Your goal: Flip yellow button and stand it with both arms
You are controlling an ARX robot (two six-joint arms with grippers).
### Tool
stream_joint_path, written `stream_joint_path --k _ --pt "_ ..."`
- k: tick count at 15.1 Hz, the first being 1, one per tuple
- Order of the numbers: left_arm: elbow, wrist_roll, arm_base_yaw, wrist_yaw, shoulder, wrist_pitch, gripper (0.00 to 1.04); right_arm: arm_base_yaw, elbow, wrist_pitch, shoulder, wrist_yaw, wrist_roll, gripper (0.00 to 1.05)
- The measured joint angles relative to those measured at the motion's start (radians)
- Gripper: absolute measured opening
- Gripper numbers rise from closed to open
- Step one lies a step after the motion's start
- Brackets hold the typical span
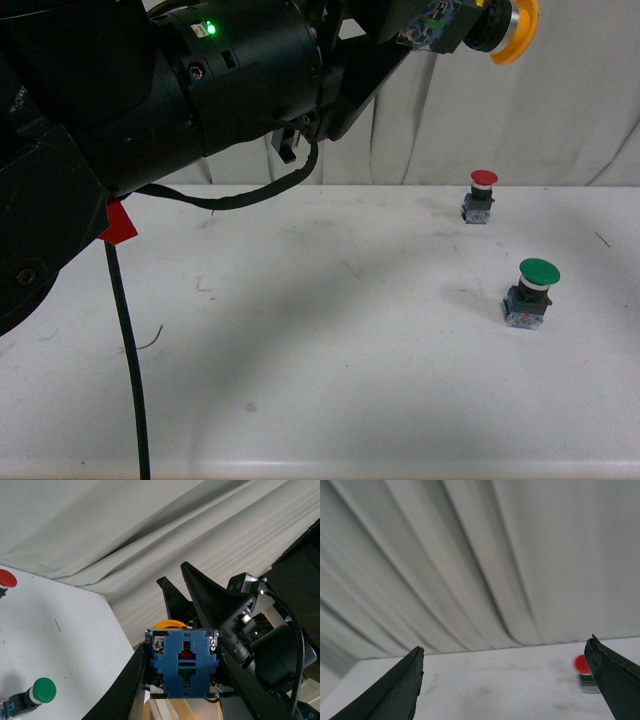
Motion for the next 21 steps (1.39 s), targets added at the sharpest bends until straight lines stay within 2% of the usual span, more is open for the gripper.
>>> stream_joint_path --k 2,5,6,9,13,16,21 --pt "0.005 0.001 0.000 0.005 0.000 0.000 0.33 -0.001 -0.083 0.240 0.044 -0.214 0.239 0.98" --pt "0.012 0.009 0.000 0.008 0.001 0.000 0.33 0.008 -0.154 0.576 0.108 -0.361 0.573 0.98" --pt "0.014 0.015 0.000 0.008 0.002 0.000 0.33 0.014 -0.172 0.612 0.118 -0.391 0.670 0.98" --pt "0.019 0.019 0.000 0.010 0.004 0.000 0.33 0.027 -0.222 0.600 0.201 -0.421 0.904 0.98" --pt "0.023 0.021 -0.001 0.011 0.006 0.000 0.33 0.059 -0.233 0.605 0.225 -0.425 1.099 0.98" --pt "0.024 0.026 -0.002 0.011 0.010 0.000 0.33 0.066 -0.233 0.602 0.216 -0.394 1.171 0.98" --pt "0.026 0.026 -0.003 0.015 0.015 0.000 0.33 0.046 -0.234 0.605 0.175 -0.375 1.207 0.98"
